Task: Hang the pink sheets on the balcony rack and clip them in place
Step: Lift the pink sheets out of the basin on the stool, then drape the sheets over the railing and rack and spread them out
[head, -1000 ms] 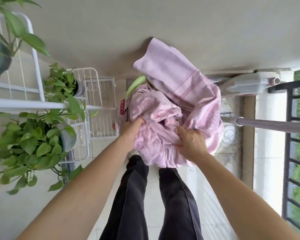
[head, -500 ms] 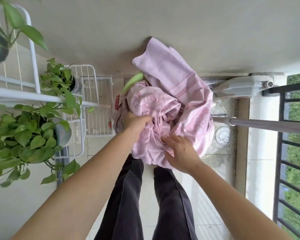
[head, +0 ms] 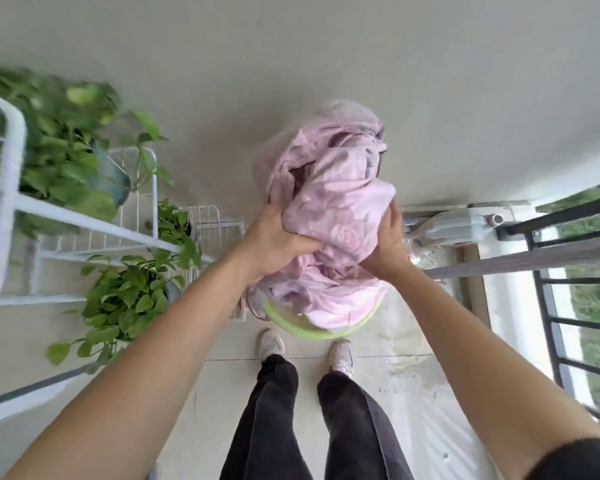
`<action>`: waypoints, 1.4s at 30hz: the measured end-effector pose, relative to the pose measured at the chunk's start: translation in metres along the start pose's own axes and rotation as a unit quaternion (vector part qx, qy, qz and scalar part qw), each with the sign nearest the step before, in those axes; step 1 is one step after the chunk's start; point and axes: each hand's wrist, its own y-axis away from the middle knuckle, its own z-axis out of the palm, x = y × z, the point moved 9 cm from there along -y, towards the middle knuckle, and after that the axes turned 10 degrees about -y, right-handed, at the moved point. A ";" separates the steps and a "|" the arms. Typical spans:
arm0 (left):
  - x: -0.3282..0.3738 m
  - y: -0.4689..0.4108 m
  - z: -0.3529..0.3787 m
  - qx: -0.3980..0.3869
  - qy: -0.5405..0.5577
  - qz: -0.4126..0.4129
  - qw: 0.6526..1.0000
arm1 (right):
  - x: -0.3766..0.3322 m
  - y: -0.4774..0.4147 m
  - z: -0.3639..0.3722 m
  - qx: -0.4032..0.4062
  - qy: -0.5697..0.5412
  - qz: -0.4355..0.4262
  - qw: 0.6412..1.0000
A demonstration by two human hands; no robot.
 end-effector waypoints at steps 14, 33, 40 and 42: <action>0.217 0.143 -0.159 0.236 -0.096 0.106 0.961 | -0.288 0.040 -0.278 0.134 -0.360 -0.147 0.912; 0.337 0.236 -0.179 0.179 0.049 0.325 0.927 | -0.418 0.251 -0.329 0.167 0.159 -0.108 0.967; 0.370 0.223 -0.190 0.199 -0.066 0.352 0.912 | -0.382 0.290 -0.377 0.346 0.179 -0.079 0.918; 0.378 0.218 -0.172 0.123 -0.120 0.345 0.923 | -0.380 0.300 -0.394 0.405 0.177 -0.075 0.894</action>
